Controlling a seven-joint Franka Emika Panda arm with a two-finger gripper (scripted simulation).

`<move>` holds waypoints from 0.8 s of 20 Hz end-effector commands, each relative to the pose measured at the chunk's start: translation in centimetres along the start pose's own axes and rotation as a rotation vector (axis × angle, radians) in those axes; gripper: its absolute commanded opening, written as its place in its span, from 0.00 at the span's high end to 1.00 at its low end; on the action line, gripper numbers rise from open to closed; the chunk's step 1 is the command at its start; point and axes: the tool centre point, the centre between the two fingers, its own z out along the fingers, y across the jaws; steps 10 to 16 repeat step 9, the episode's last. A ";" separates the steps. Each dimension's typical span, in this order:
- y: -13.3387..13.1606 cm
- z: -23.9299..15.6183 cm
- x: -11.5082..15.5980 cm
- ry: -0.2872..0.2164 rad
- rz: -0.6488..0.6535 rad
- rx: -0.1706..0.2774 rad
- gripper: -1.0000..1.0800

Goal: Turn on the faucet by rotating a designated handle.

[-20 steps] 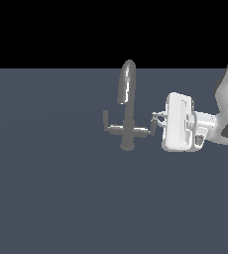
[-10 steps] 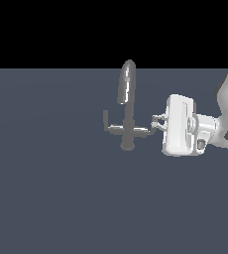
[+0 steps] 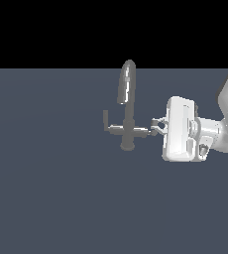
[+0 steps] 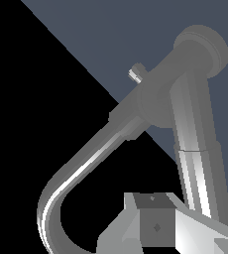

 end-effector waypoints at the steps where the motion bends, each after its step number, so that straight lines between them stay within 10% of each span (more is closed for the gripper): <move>1: 1.3 -0.2 0.4 0.001 0.008 0.001 1.00; 16: 5.8 -0.8 1.8 -0.001 0.027 0.005 1.00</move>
